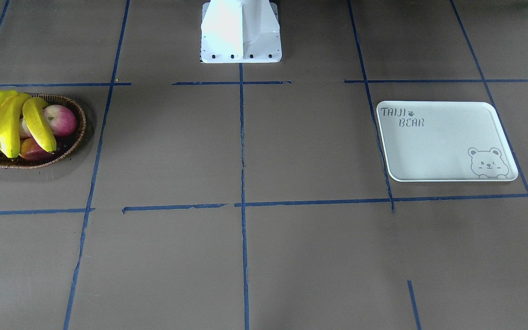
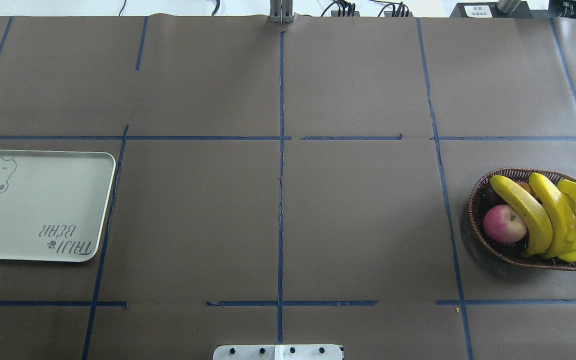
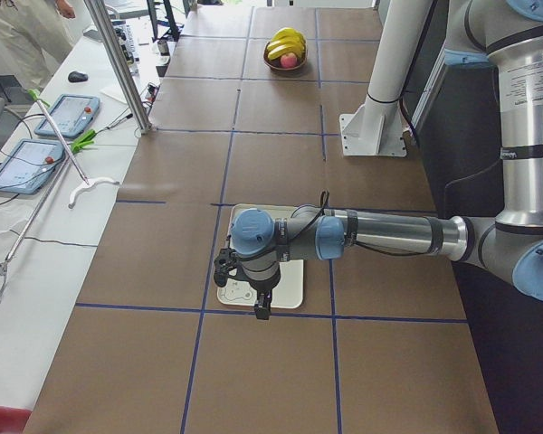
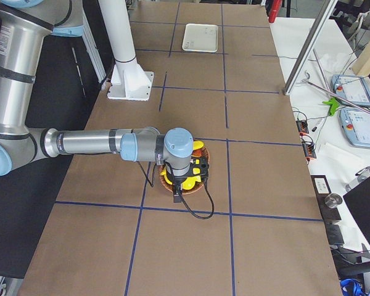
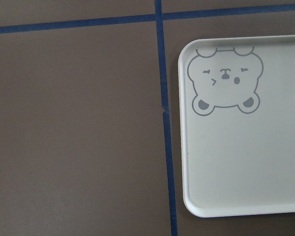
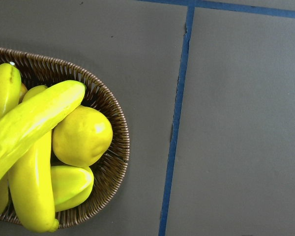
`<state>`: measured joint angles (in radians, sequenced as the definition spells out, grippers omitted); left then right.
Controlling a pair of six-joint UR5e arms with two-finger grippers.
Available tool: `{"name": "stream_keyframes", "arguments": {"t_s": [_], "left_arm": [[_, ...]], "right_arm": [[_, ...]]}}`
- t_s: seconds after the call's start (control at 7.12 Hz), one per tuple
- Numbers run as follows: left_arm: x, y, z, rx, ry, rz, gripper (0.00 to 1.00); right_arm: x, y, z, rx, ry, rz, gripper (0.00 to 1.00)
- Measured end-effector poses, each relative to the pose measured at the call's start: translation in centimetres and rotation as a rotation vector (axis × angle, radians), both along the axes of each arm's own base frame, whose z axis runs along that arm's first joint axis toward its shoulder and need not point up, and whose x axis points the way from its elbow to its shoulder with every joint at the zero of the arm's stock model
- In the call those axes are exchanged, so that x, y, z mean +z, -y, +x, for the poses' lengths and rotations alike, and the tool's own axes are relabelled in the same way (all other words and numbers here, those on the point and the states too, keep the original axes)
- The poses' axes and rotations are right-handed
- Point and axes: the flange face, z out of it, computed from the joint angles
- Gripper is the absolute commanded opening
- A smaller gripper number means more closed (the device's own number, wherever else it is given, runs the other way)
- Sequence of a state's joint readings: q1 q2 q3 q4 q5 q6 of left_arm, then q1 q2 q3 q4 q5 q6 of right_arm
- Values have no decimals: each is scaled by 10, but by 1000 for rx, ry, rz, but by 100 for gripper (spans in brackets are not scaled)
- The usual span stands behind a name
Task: Transfer all bananas from basket to plate
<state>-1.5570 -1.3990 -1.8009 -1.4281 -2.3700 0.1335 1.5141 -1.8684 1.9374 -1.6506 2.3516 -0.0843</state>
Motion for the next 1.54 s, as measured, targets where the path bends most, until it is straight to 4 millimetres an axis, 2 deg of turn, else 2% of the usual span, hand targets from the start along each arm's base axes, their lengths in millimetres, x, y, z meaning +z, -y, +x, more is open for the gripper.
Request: {"name": "stream_keyframes", "arguments": {"t_s": [0.7,0.98,1.26,1.54], "left_arm": [[5,-2,-2,16,63,13,100],[6,-2,-2,16,64,11,100],[6,-2,-2,16,64,11,100],[6,-2,-2,16,64,10,100]], "right_arm": [[-3,1,-1,5,0,1,100],[-23,9,-4,91,3,-30,100],[-60,20,-30,252,35,-74,100],[-83,23,-67,301,71,-91,100]]}}
